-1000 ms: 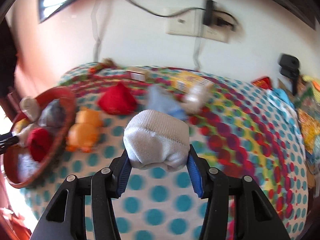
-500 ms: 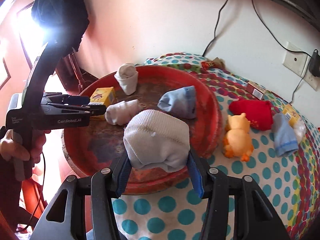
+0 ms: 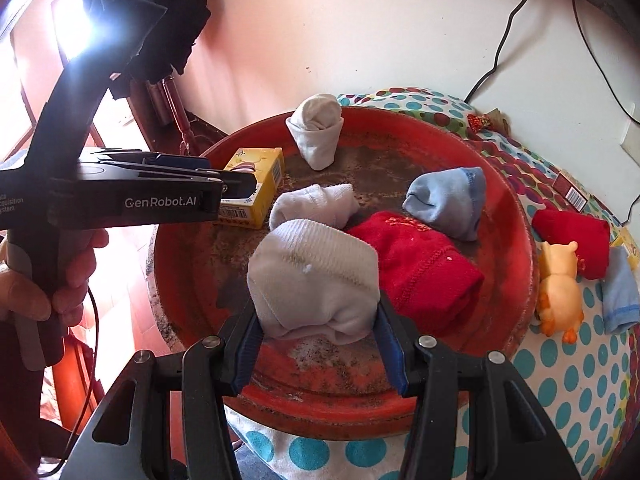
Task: Organize objects
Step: 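Carry the white sock into the red tray and open the right gripper, then grasp the orange rubber toy on the bedspread with the right gripper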
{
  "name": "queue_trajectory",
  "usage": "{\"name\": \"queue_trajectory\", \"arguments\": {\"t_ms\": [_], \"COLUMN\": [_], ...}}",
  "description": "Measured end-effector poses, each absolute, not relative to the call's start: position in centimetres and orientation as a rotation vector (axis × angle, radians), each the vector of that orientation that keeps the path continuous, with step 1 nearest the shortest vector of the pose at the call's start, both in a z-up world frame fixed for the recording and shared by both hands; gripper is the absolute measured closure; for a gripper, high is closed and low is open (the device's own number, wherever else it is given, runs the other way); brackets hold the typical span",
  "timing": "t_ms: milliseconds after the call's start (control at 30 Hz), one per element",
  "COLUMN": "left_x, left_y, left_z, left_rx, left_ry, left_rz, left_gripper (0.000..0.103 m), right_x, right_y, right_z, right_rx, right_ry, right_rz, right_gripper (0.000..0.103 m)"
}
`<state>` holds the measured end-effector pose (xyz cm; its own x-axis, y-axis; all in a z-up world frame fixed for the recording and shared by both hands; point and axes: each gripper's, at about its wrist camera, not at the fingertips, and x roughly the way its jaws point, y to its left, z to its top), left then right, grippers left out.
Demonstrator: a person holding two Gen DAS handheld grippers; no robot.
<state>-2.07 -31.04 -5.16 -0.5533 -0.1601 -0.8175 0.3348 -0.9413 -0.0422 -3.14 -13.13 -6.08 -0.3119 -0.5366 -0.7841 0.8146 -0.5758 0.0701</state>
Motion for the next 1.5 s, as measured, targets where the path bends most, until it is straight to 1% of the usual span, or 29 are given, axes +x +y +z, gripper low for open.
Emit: {"name": "queue_trajectory", "arguments": {"t_ms": [200, 300, 433, 467, 700, 933, 1100, 1200, 1367, 1500], "left_x": [-2.1, -2.2, -2.4, -2.4, -2.7, -3.3, -3.6, -3.7, -3.9, -4.6], "left_y": [-31.2, -31.1, -30.9, -30.8, -29.3, -26.9, -25.5, -25.1, -24.1, -23.7], "left_z": [-5.3, -5.3, -5.5, -5.6, -5.8, -6.0, -5.9, -5.5, -5.1, -4.0], "left_rx": [1.308, 1.313, 1.325, 1.328, 1.346, 1.379, 1.380, 1.368, 1.362, 1.359], "left_ry": [0.300, 0.308, 0.300, 0.296, 0.260, 0.199, 0.149, 0.150, 0.107, 0.144], "left_rz": [-2.530, -2.534, -2.530, -2.528, -2.553, -2.594, -2.626, -2.652, -2.665, -2.702], "left_gripper": [0.048, 0.048, 0.048, 0.048, 0.048, 0.048, 0.048, 0.048, 0.048, 0.048], "right_x": [-3.4, -3.6, -3.4, -3.5, -7.3, -12.8, -15.2, -16.6, -18.7, -19.7], "right_y": [-13.7, -13.7, -12.5, -11.9, -5.4, -0.3, -0.4, -1.1, -2.6, -3.1], "right_z": [-6.7, -7.0, -6.0, -5.6, -3.9, -5.0, -6.1, -6.6, -7.7, -8.5], "right_rx": [1.024, 1.037, 0.993, 0.980, 1.019, 1.136, 1.169, 1.188, 1.237, 1.265], "right_ry": [0.441, 0.432, 0.384, 0.371, 0.303, 0.261, 0.271, 0.249, 0.285, 0.277], "right_rz": [-1.977, -1.962, -1.986, -2.003, -2.163, -2.288, -2.300, -2.286, -2.277, -2.263], "right_gripper": [0.053, 0.050, 0.040, 0.039, 0.039, 0.039, 0.039, 0.040, 0.041, 0.041]}}
